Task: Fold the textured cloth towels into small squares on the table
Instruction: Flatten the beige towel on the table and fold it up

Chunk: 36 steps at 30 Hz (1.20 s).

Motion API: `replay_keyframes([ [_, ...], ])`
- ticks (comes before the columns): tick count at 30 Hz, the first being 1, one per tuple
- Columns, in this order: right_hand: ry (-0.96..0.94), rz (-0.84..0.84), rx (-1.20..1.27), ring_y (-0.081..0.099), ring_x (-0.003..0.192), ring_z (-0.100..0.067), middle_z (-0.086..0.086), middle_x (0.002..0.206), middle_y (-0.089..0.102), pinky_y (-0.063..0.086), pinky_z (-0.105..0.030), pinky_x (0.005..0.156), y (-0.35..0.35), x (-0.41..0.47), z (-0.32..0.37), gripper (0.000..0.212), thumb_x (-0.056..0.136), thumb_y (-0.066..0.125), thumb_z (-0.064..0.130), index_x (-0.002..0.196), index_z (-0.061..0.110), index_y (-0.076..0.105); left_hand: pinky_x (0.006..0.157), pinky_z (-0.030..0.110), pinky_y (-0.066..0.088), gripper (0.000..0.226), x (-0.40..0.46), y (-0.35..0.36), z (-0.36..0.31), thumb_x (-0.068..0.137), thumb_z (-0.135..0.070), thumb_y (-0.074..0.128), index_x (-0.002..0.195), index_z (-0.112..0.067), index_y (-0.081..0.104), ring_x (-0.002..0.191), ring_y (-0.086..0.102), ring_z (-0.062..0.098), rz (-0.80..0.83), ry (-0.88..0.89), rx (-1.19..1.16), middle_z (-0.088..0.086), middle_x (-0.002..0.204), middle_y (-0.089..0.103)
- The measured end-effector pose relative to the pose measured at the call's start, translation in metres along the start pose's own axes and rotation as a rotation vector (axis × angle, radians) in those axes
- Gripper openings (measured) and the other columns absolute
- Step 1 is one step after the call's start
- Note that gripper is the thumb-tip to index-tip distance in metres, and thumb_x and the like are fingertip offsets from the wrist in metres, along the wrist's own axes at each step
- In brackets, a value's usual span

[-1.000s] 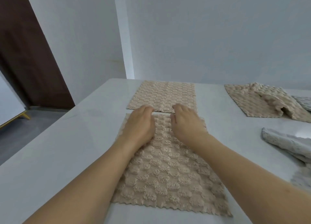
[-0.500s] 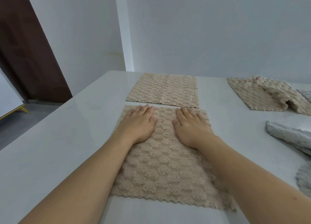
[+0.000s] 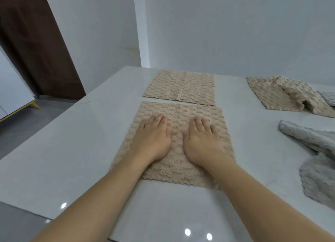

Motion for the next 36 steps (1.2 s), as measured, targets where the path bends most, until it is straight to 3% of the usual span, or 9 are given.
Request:
replay_keyframes([
  [9,0.229,0.05,-0.104,-0.008,0.149,-0.022,-0.005,0.163,-0.005,-0.007,-0.046,0.12,-0.02,-0.038,-0.061,0.063,0.1,0.009,0.039,0.155,0.01,0.0,0.122,0.046,-0.004,0.062,-0.018,-0.018,0.056,0.102,-0.041,0.01,0.157,-0.013,0.006,0.151,0.0,0.019,0.023,-0.177,0.111,0.002,0.165,0.002],
  [13,0.079,-0.08,-0.059,-0.012,0.149,-0.02,-0.005,0.162,-0.009,-0.01,-0.043,0.12,-0.023,-0.042,-0.021,0.062,0.101,0.009,0.039,0.155,0.01,-0.001,0.122,0.044,-0.006,0.06,-0.04,-0.015,0.005,0.104,-0.041,0.014,0.157,-0.013,0.009,0.151,-0.003,0.019,-0.053,-0.04,0.021,0.002,0.165,0.002],
  [17,-0.061,0.01,-0.028,-0.009,0.149,-0.016,0.0,0.163,-0.006,-0.006,-0.042,0.12,0.002,-0.065,-0.012,0.061,0.101,0.009,0.041,0.155,0.014,0.0,0.122,0.038,-0.006,0.062,-0.064,-0.002,0.01,0.103,-0.048,0.01,0.158,-0.021,0.001,0.15,-0.01,0.009,0.037,0.011,0.025,-0.007,0.165,-0.006],
  [23,0.141,0.058,-0.124,-0.009,0.149,-0.021,-0.001,0.163,-0.007,-0.007,-0.047,0.119,-0.019,-0.072,-0.059,0.062,0.1,0.007,0.041,0.155,0.014,-0.003,0.121,0.044,-0.007,0.062,-0.067,-0.015,0.046,0.102,-0.044,0.007,0.157,-0.017,0.002,0.151,-0.008,0.018,0.059,-0.12,0.132,-0.002,0.165,-0.005],
  [25,0.073,-0.035,-0.209,0.002,0.148,-0.028,-0.008,0.161,0.006,-0.001,-0.045,0.12,-0.03,-0.076,-0.047,0.061,0.099,0.021,0.036,0.153,0.009,0.011,0.121,0.044,0.008,0.06,-0.075,-0.026,0.034,0.1,-0.041,0.013,0.153,-0.014,0.025,0.148,0.014,0.025,-0.085,-0.016,0.159,0.003,0.162,0.018],
  [27,-0.106,-0.12,-0.14,0.027,0.134,-0.028,-0.008,0.143,0.031,0.022,-0.04,0.114,-0.042,-0.083,-0.027,0.049,0.092,0.038,0.031,0.137,0.012,0.034,0.105,0.039,0.035,0.044,-0.086,-0.039,0.015,0.091,-0.033,0.031,0.129,-0.018,0.048,0.123,0.043,0.023,-0.124,0.164,0.028,-0.001,0.135,0.047],
  [29,-0.27,-0.027,-0.072,0.037,0.119,-0.024,-0.002,0.124,0.041,0.033,-0.037,0.103,-0.048,-0.092,-0.01,0.039,0.086,0.047,0.038,0.12,0.019,0.043,0.088,0.033,0.043,0.024,-0.101,-0.045,0.003,0.081,-0.027,0.045,0.104,-0.025,0.048,0.101,0.046,0.017,0.072,0.243,-0.023,-0.008,0.107,0.048],
  [31,-0.277,0.206,-0.116,0.037,0.118,-0.022,0.001,0.121,0.043,0.034,-0.035,0.1,-0.049,-0.101,-0.005,0.046,0.08,0.053,0.048,0.117,0.021,0.044,0.084,0.03,0.043,0.023,-0.11,-0.048,-0.003,0.075,-0.024,0.049,0.098,-0.025,0.045,0.098,0.043,0.015,0.193,0.275,0.112,-0.008,0.102,0.044],
  [36,-0.265,0.283,-0.252,0.043,0.116,-0.024,-0.004,0.123,0.047,0.04,-0.032,0.088,-0.056,-0.107,-0.013,0.039,0.084,0.053,0.025,0.121,0.016,0.042,0.076,0.038,0.048,0.01,-0.099,-0.05,-0.012,0.083,-0.009,0.044,0.088,-0.018,0.046,0.093,0.056,0.024,0.116,0.297,0.24,0.0,0.1,0.057],
])
Point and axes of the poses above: each hand's wrist, its own x-axis towards the middle knuckle, its own y-axis out of the palm, z = x × y, the point moved 2 cm from there along x, towards the middle knuckle
